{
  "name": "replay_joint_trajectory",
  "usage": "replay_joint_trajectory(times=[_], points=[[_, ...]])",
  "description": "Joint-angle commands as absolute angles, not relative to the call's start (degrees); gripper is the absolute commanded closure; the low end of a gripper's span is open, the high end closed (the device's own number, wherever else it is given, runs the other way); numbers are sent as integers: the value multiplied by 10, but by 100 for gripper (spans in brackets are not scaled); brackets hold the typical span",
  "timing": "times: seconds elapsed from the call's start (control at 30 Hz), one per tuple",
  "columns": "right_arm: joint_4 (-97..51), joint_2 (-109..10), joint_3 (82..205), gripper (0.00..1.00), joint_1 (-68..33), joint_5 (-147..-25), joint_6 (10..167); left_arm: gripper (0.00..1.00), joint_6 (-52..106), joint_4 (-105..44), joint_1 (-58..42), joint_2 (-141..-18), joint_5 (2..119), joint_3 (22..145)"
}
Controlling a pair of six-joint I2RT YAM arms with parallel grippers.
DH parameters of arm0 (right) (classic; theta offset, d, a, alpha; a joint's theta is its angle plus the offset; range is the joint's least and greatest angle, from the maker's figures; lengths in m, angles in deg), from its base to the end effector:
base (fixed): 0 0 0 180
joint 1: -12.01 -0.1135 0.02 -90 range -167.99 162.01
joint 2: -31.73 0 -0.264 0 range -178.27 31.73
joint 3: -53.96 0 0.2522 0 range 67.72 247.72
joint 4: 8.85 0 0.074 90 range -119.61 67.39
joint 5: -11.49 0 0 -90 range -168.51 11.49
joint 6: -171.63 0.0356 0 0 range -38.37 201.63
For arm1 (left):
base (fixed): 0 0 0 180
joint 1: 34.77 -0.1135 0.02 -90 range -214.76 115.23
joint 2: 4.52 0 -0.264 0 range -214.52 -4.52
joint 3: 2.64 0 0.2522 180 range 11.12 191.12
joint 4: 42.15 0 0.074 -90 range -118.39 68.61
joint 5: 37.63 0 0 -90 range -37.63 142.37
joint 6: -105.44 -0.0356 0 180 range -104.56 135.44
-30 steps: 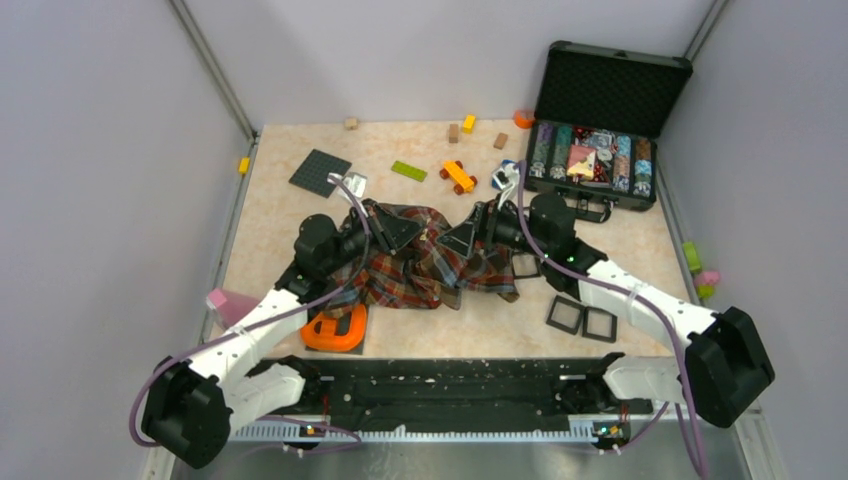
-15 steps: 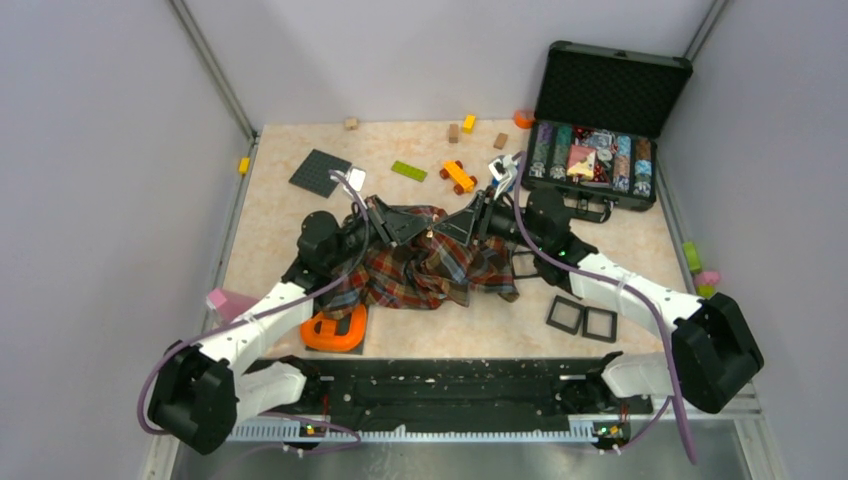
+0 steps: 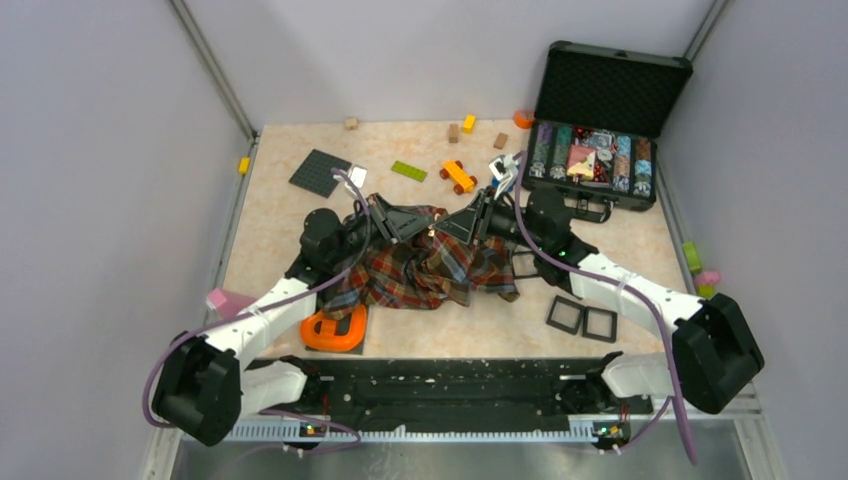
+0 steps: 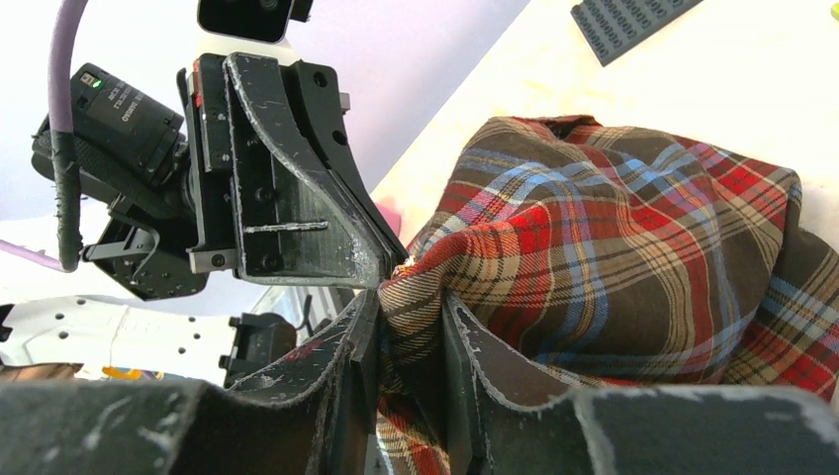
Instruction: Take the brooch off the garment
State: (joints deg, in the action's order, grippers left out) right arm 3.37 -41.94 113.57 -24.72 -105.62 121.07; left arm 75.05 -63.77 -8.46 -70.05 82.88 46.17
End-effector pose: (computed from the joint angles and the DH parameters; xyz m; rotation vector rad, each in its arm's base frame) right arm 0.2276 0.1901 0.3022 -0.3658 1.7528 1.3724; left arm 0.2219 -0.1299 0.2902 -0.0031 1.7226 -1.5555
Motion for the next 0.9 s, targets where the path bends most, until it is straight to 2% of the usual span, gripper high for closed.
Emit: replay_joint_trajectory(times=[0.0, 0.6, 0.87], points=[[44, -406, 1143, 69, -252, -1054, 1195, 100, 785, -714, -87, -703, 856, 489], [-21, -406, 1154, 73, -269, -1012, 1142, 100, 802, -717, -94, -707, 867, 496], [-73, -388, 1172, 73, -269, -1018, 1122, 100, 762, -673, -99, -692, 861, 500]])
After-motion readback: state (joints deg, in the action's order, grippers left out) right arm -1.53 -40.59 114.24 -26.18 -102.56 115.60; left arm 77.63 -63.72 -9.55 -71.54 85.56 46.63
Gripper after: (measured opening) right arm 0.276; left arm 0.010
